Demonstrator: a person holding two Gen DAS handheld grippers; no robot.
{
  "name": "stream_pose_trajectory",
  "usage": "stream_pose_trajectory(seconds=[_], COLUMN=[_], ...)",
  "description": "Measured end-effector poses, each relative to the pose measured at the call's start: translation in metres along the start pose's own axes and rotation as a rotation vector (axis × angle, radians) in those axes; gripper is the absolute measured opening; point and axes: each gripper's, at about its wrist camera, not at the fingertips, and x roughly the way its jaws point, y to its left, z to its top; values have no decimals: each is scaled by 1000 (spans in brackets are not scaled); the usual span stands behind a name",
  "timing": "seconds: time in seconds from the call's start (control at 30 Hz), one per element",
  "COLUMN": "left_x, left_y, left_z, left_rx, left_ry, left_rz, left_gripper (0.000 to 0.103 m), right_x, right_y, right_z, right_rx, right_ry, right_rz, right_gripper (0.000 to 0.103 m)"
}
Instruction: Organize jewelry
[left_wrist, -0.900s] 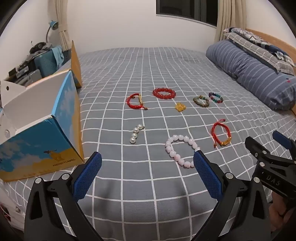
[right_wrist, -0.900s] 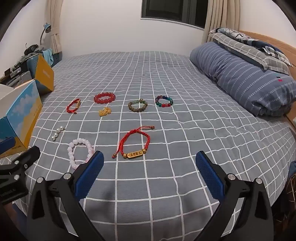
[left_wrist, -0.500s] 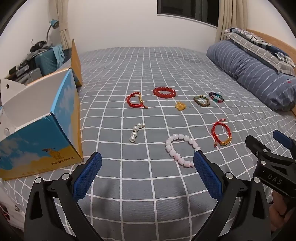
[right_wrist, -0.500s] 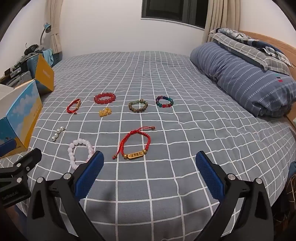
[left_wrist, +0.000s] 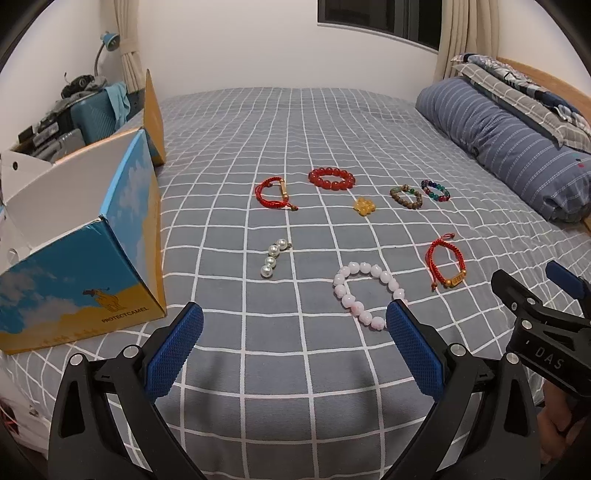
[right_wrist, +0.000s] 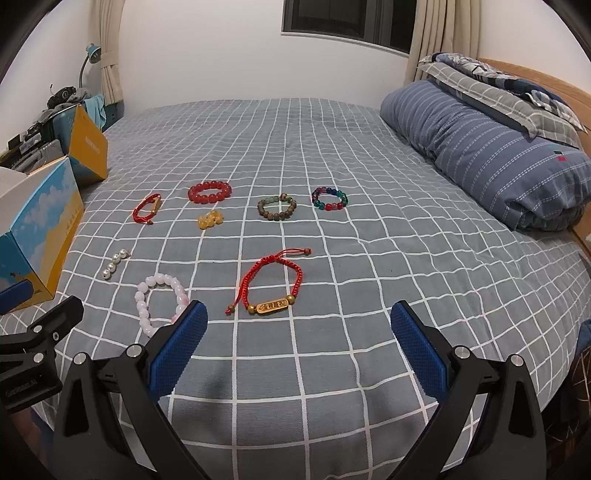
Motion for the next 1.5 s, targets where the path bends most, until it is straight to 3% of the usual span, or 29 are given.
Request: stream_pose_trajectory(seconds=[1.5], left_x=[-4], left_y=[1], left_z=[1], left_rx=[3], left_ry=[1], left_rz=[-7], left_gripper=[97], right_x=[2], right_y=[8], right_z=[0], right_rx=[-4], right_ry=[-4], right_rz=[1], right_gripper=[96])
